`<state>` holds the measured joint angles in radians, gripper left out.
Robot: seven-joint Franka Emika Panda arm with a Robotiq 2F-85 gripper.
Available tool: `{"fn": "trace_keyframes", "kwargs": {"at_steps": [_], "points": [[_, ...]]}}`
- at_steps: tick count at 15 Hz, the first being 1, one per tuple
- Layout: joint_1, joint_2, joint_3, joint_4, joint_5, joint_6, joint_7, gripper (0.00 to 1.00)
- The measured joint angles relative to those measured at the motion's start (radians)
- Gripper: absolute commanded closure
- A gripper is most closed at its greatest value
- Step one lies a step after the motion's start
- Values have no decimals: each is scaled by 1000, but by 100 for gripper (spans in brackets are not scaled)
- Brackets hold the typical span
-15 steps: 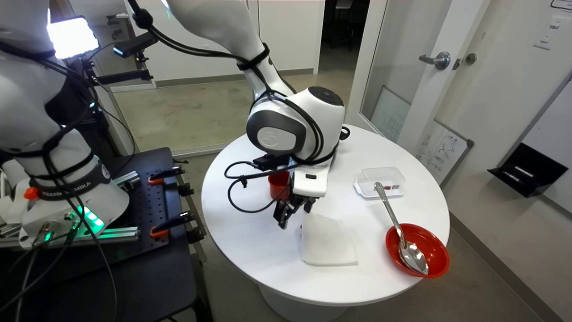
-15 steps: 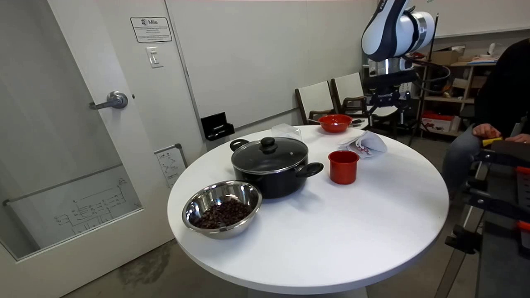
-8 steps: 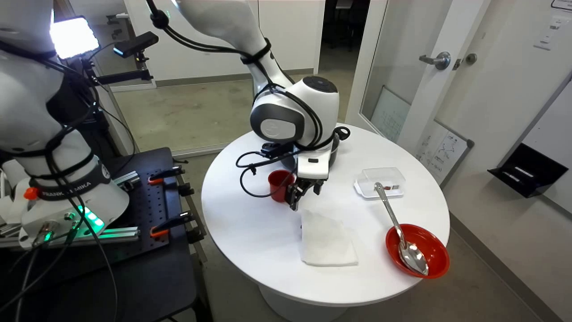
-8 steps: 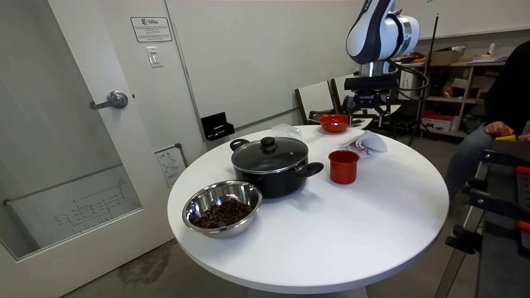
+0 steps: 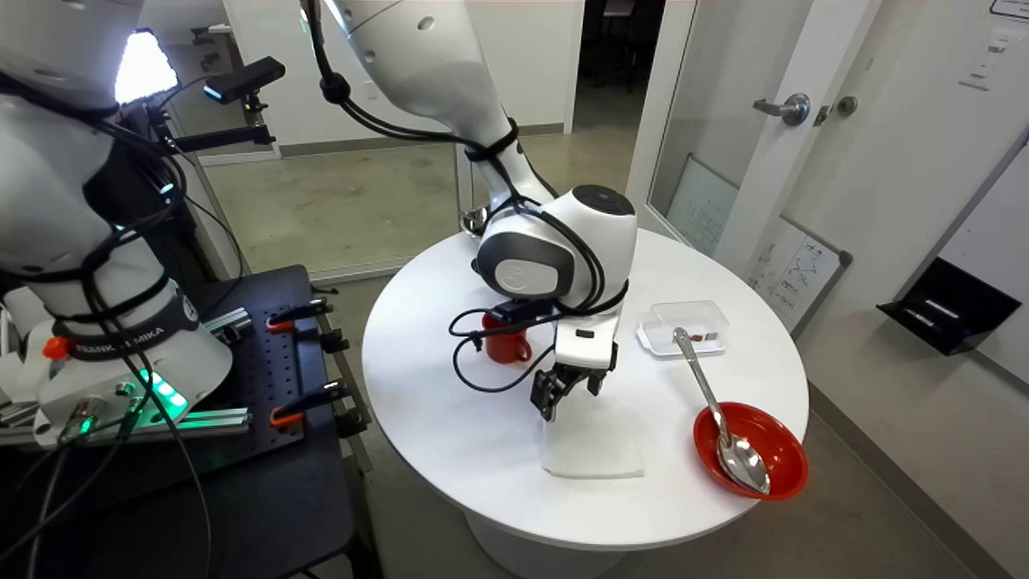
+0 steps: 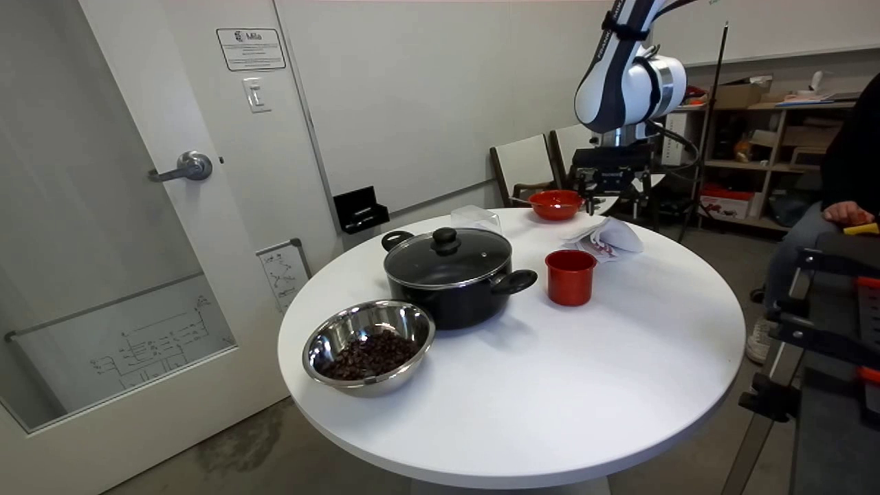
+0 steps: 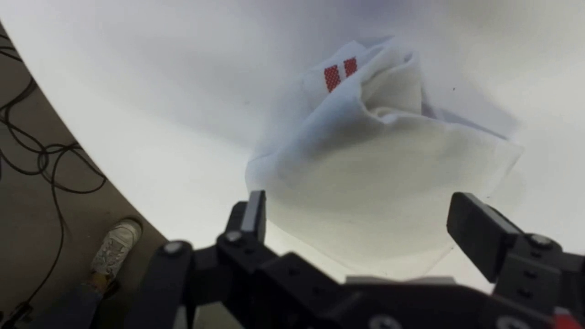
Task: Use the towel to wipe the table
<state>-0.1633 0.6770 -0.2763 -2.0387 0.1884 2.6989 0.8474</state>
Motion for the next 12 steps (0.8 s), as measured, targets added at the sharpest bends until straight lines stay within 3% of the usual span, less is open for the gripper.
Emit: {"fn": "trace_keyframes", "kwargs": {"at_steps": [12], "points": [[39, 135, -9, 119, -1, -101, 67, 0]]}}
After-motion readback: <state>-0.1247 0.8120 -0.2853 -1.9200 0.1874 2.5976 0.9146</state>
